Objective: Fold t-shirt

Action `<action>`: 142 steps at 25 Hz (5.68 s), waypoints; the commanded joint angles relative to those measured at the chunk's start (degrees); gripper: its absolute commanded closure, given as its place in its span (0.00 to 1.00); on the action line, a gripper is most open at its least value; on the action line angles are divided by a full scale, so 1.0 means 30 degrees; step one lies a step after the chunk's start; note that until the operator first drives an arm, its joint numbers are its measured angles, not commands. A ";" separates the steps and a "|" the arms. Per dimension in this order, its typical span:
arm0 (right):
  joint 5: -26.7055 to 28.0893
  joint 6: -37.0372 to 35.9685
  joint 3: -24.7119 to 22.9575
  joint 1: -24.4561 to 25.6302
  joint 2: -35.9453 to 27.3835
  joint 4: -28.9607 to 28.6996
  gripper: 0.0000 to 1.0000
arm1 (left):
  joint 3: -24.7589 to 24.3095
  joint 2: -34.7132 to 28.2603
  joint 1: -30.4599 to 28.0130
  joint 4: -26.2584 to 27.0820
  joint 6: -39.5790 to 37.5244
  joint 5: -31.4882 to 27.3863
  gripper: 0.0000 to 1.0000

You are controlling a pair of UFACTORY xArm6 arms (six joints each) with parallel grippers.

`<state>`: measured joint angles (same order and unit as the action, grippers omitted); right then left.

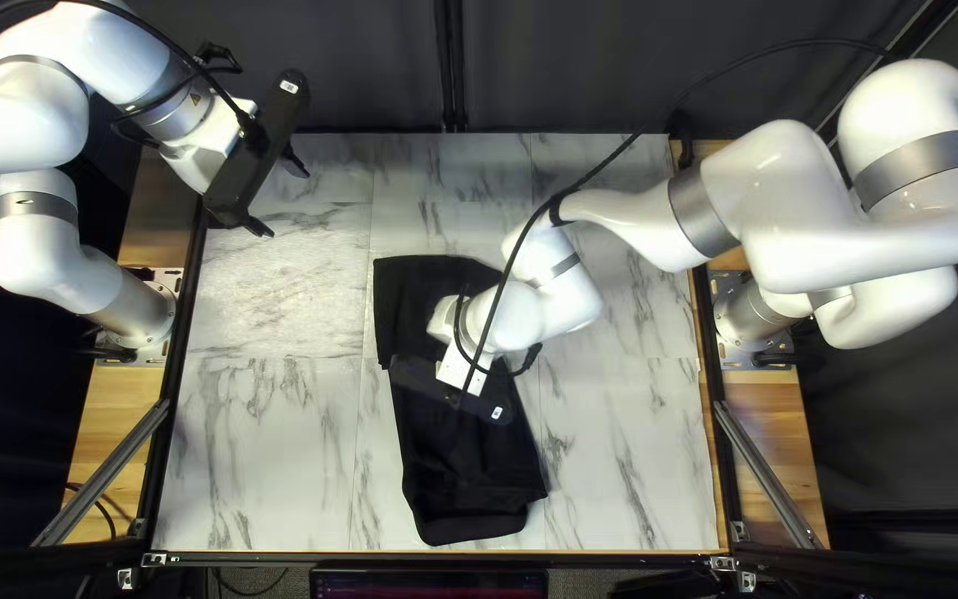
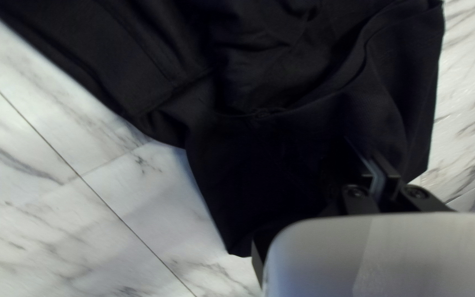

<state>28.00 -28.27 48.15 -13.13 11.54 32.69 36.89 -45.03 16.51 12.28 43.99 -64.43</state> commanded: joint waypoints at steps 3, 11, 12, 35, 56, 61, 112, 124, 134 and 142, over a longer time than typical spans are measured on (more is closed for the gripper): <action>0.1648 -0.0456 -0.0597 -0.1150 -0.1404 -0.1275 0.00 | 0.0000 0.0000 0.0000 0.0000 0.0000 0.0000 0.00; 0.5274 -0.2005 0.3634 -0.1515 -0.0593 -0.1401 0.00 | 0.0000 0.0000 0.0000 0.0000 0.0000 0.0000 0.00; 0.5256 -0.2082 0.3836 -0.1460 -0.0445 -0.1307 0.00 | 0.0000 0.0000 0.0000 0.0000 0.0000 0.0000 0.00; 0.1092 -0.2509 0.4320 -0.0393 0.2559 -0.0563 0.00 | 0.0000 0.0000 0.0000 0.0000 0.0000 0.0000 0.00; 0.2999 -0.3652 0.4813 -0.0689 0.2038 -0.1834 0.00 | 0.0000 0.0000 0.0000 0.0000 0.0000 0.0000 0.00; 0.1883 -0.4000 0.4017 -0.0093 0.2278 -0.1699 0.00 | 0.0000 0.0000 0.0000 0.0000 0.0000 0.0000 0.00; 0.1673 -0.2740 0.1514 -0.0083 0.0432 -0.2348 0.00 | 0.0000 0.0000 0.0000 0.0000 0.0000 0.0000 0.00; 0.2206 0.0888 0.3364 -0.0215 0.2143 0.0017 0.00 | 0.0000 0.0000 0.0000 0.0000 0.0000 0.0000 0.00; 0.2345 -0.0189 0.3346 -0.0044 0.2129 -0.0883 0.00 | 0.0000 0.0000 0.0000 0.0000 0.0000 0.0000 0.00; 0.4893 0.1802 0.4542 -0.0390 0.2386 -0.1895 0.00 | 0.0000 0.0000 0.0000 0.0000 0.0000 0.0000 0.00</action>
<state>40.49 -25.89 60.41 -13.61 18.34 27.44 36.89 -45.03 16.51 12.28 43.99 -64.43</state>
